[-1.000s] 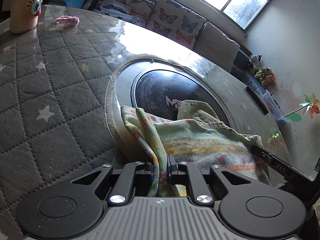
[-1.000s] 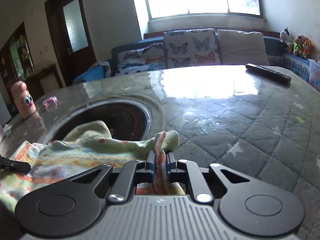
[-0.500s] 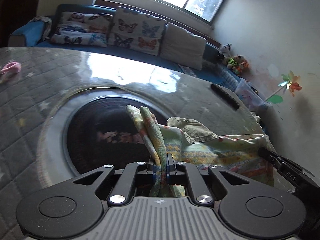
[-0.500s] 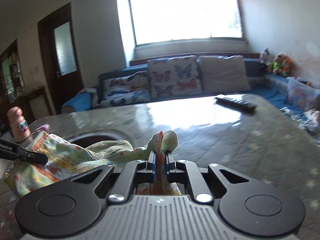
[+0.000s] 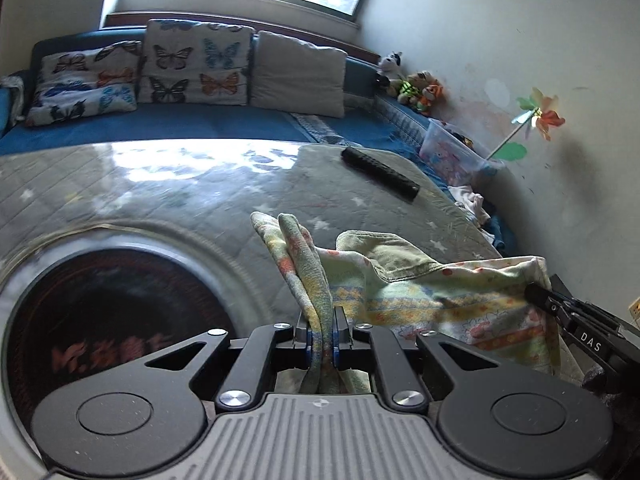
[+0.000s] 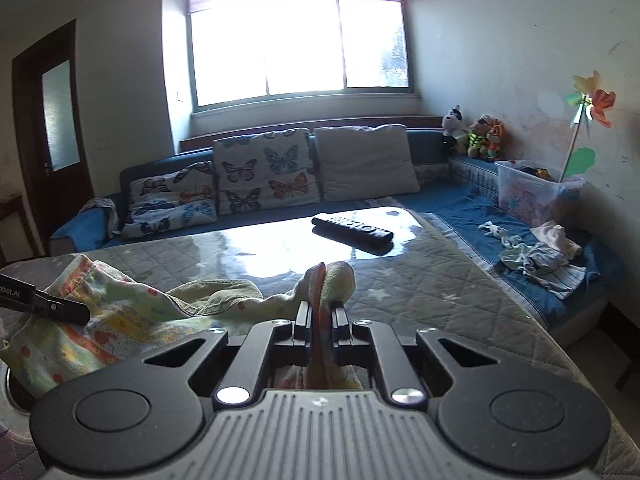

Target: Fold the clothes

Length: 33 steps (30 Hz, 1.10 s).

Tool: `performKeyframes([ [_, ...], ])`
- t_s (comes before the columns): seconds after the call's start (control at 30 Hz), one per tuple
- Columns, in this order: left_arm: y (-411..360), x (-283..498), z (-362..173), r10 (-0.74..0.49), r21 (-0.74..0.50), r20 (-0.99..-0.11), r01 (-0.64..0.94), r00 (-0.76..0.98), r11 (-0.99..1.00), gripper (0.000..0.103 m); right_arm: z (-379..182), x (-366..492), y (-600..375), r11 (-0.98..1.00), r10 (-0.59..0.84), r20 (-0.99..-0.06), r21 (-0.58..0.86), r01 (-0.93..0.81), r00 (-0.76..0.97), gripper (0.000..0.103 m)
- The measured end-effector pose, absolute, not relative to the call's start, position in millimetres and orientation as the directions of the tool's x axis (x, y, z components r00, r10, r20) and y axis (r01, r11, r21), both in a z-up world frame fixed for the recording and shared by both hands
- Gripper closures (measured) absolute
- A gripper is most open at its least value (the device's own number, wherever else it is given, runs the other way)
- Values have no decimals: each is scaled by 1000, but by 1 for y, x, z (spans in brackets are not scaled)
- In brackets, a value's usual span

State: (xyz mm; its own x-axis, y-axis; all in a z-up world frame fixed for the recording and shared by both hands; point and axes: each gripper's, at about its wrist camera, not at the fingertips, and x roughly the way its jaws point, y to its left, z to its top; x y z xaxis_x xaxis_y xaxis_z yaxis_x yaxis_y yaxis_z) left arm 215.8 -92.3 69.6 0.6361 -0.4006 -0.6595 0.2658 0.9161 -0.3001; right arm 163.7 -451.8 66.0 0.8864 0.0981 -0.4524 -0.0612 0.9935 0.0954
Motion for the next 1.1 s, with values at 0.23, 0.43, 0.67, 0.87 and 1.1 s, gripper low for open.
performKeyframes([
  [0.23,-117,234,52,-392,-268,-699,290,597,919,92,52,171,-470,994,72,-476,110,-22,877,95],
  [0.43,-117,237,37,-304,-187,-740,250,600,950,62,35,180,-478,996,29,-528,83,17,849,86],
  [0.67,-116,243,43,-305,-161,-702,273,643,948,58,34,187,-471,996,56,-540,87,-10,840,83],
  [0.87,-137,253,35,-378,-187,-707,356,598,915,69,21,210,-445,984,165,-581,147,-96,797,83],
  [1.1,-156,276,22,-412,-205,-716,394,564,896,78,6,242,-424,973,226,-615,181,-144,755,83],
])
